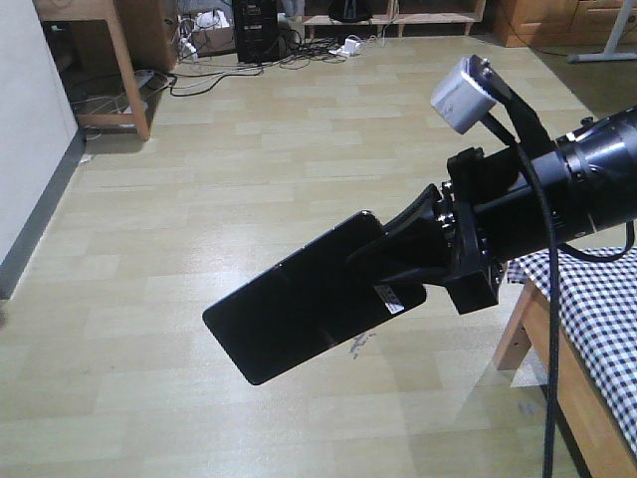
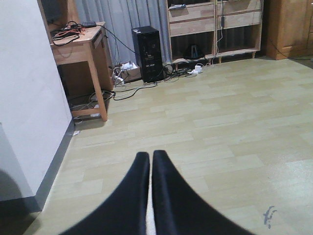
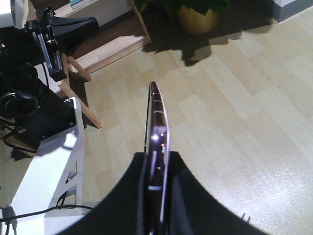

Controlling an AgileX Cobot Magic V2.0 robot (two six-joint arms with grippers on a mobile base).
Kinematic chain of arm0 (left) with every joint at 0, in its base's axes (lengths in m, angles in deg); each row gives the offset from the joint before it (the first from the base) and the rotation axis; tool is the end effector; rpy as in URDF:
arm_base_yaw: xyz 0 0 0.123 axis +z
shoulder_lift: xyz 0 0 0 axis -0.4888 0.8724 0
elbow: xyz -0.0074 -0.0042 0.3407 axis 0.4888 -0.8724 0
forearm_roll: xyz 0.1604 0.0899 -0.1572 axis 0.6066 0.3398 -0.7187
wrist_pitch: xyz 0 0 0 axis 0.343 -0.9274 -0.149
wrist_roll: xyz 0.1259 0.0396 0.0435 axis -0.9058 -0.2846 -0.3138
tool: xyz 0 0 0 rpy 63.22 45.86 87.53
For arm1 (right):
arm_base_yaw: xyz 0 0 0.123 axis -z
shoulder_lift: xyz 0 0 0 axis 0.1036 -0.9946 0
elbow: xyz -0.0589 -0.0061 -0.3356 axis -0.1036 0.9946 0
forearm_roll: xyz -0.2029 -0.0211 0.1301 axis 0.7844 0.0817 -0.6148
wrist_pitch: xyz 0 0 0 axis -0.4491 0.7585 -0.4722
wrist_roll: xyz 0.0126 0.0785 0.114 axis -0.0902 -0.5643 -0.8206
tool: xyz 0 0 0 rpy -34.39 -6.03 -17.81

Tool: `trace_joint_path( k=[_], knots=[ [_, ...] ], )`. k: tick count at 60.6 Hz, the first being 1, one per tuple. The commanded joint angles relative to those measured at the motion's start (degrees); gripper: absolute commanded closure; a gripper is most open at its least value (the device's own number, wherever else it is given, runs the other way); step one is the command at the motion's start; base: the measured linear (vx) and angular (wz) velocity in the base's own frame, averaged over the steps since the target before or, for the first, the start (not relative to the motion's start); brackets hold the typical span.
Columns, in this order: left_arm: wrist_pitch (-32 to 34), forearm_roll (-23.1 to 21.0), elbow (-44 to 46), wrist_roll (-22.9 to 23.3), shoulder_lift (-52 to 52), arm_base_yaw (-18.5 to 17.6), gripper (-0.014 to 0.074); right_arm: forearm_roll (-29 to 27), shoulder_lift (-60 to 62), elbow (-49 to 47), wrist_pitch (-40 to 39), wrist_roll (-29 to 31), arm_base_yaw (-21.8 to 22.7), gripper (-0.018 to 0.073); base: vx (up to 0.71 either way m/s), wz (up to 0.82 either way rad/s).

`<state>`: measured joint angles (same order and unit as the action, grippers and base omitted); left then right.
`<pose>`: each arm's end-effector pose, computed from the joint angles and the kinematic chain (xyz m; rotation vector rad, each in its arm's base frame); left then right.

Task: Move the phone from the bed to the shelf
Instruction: 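Turn the base across the room toward the wooden cabinets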

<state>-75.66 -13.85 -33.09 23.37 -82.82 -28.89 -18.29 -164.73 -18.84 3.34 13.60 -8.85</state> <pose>0.0377 -0.0004 0.1794 0.1021 1.6864 0.0932 0.2159 0.1683 0.3911 -1.2044 2.0391 1.0063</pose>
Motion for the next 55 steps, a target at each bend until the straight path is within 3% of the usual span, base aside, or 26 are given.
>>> trace_joint_path(
  k=[1,55],
  knots=[
    [4.11,-0.52,1.27,0.33,-0.74,-0.34,0.0595,-4.44,2.05,-1.54,3.12,0.26,-0.04,0.0561,0.21,-0.06],
    [4.11,-0.52,1.27,0.33,-0.74,-0.34,0.0595,-4.44,2.05,-1.54,3.12,0.26,-0.04,0.0561,0.24,0.00]
  ],
)
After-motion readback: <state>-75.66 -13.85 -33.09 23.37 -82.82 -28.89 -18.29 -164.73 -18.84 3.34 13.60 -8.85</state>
